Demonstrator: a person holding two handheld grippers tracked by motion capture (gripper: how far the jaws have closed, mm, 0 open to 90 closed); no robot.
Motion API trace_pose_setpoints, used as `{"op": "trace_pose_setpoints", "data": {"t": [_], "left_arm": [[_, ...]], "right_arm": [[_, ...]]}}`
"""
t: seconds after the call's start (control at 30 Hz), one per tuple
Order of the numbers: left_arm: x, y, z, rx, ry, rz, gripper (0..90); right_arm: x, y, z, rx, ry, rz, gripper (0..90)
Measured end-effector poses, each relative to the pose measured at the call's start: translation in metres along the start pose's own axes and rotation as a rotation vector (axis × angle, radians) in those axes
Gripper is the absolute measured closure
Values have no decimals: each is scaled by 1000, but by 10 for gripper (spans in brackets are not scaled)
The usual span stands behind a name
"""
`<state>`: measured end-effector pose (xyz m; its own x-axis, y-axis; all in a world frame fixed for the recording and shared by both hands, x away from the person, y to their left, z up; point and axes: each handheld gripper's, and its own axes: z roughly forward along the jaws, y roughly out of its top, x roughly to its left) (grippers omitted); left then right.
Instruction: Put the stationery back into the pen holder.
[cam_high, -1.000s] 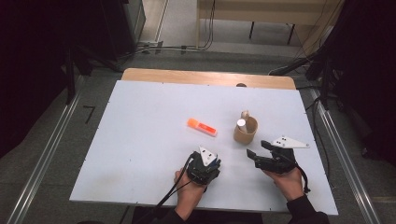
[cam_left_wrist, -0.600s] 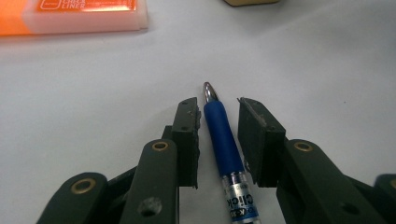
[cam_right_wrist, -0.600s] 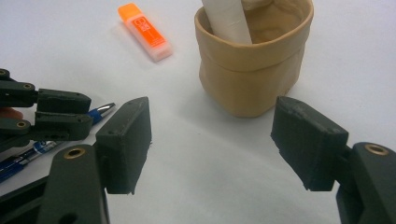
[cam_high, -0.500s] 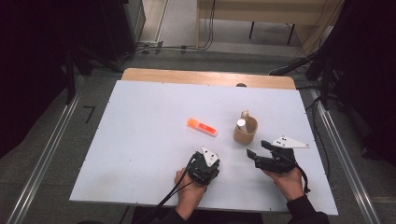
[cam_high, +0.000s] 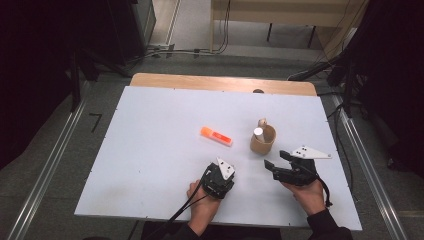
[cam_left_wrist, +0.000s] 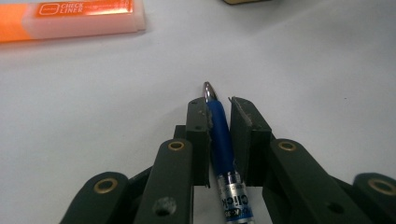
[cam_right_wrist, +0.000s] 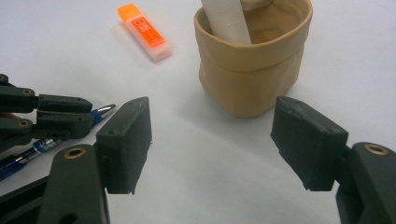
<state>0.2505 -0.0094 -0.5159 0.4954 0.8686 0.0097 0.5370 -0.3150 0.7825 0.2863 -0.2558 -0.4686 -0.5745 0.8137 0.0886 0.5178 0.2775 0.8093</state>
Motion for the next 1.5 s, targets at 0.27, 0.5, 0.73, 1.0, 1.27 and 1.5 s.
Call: {"op": "trace_pose_setpoints", "data": {"t": [0.27,0.5,0.73,1.0,1.27,1.5], "left_arm": [[3,0,0,-1,-22,-17,811],[7,2,0,1,-60,-38,812],[13,6,-3,-28,-110,-85,813],[14,11,-6,-63,-160,-116,813],[19,31,-17,-133,-197,-133,813],[24,52,-25,-204,-241,-150,813]], "right_arm": [[0,0,0,-2,0,-2,272],[-1,0,0,-2,1,0,272],[-1,0,-1,-2,2,0,272],[-1,0,-2,-7,4,6,272],[-1,1,-5,-18,14,12,271],[2,2,-7,-29,30,14,271]]}}
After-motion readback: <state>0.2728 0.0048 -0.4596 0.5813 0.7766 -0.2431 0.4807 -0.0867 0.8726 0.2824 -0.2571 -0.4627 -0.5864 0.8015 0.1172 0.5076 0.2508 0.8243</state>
